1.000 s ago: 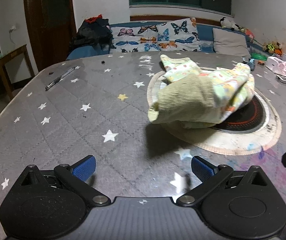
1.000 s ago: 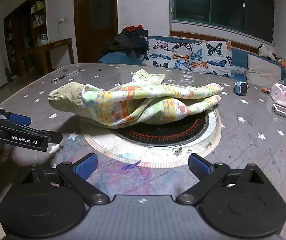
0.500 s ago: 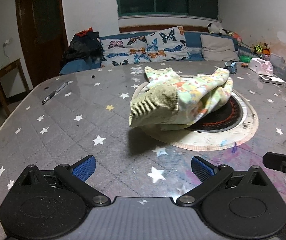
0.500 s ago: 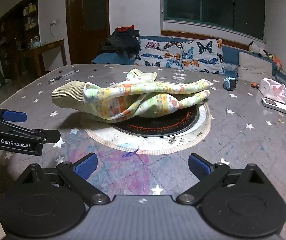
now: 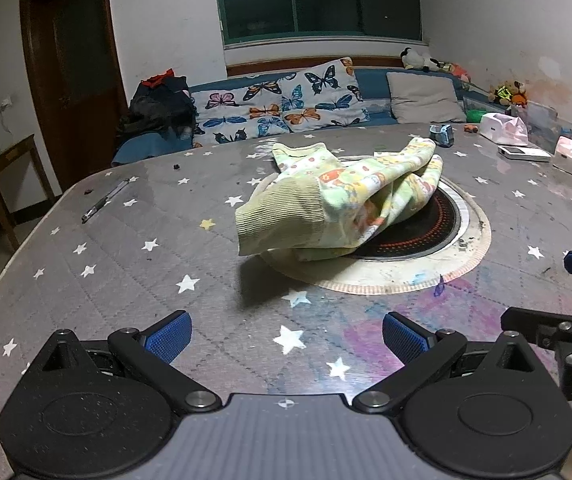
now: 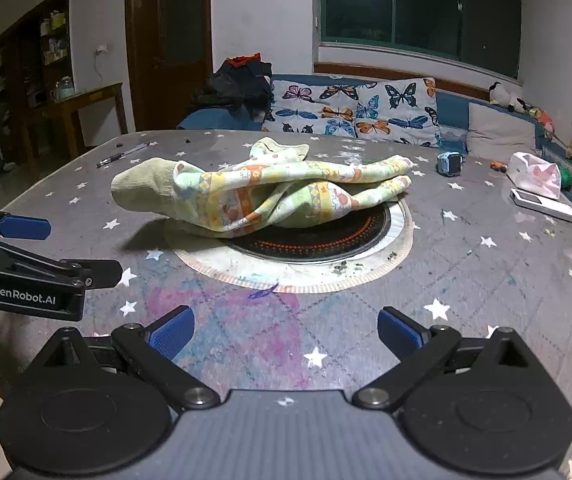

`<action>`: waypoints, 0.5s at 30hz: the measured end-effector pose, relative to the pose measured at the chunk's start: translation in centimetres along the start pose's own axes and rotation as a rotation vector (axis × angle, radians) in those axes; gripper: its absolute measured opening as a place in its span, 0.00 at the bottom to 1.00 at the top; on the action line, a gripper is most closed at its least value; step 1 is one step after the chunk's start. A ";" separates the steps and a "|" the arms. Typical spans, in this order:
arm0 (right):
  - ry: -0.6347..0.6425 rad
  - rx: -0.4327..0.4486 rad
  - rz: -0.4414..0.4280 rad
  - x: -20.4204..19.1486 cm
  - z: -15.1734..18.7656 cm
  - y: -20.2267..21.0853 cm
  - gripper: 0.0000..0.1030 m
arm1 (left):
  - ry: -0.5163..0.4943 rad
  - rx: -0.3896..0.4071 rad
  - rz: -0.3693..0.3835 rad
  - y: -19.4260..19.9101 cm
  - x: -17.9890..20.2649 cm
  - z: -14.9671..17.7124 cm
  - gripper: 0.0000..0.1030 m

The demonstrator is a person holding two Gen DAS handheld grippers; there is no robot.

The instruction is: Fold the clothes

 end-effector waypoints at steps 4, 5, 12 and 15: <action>0.002 -0.009 0.000 0.2 0.1 -0.3 0.97 | -0.004 -0.014 0.007 -0.5 0.3 0.0 1.00; 0.001 -0.011 -0.001 0.2 0.0 -0.5 0.97 | -0.004 -0.017 0.012 -0.7 0.4 -0.1 1.00; -0.013 -0.026 -0.009 1.2 -0.5 -1.8 0.97 | -0.007 -0.025 0.035 -1.6 0.6 -1.2 1.00; -0.023 -0.031 -0.015 1.7 -0.8 -2.5 0.97 | -0.004 -0.030 0.048 -2.1 0.6 -2.0 1.00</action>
Point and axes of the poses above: each gripper's, at about its wrist camera, not at the fingertips, and y roughly against the way its jaws point, x to its right, z to its underside, the point moved 1 cm from there along -y, roughly the way its jaws point, and after that the axes turned 10 degrees about y, right-handed, at the moved point
